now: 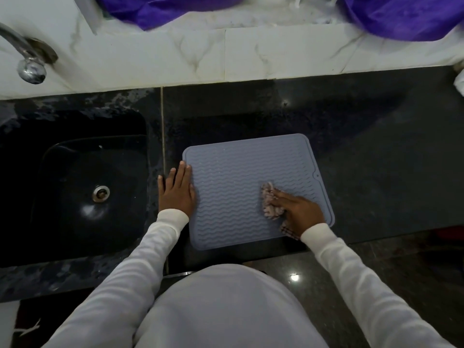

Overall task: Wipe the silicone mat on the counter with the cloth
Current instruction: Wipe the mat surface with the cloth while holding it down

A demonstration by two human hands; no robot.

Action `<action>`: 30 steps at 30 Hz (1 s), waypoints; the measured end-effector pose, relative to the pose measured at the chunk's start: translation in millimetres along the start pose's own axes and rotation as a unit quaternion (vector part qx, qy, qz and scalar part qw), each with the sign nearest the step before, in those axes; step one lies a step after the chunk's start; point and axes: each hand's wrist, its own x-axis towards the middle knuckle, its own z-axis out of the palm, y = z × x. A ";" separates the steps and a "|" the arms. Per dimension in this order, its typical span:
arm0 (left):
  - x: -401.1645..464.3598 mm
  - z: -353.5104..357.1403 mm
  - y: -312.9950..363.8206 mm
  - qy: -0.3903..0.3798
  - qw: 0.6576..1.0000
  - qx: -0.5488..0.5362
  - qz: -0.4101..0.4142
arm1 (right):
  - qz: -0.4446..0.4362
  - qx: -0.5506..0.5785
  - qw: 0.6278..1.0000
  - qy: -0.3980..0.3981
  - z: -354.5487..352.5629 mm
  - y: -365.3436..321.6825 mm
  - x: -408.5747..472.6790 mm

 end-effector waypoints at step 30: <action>-2.2 -6.1 -9.1 0.004 0.999 -0.042 0.009 | -0.218 0.071 0.972 -0.044 59.0 -158.9 57.8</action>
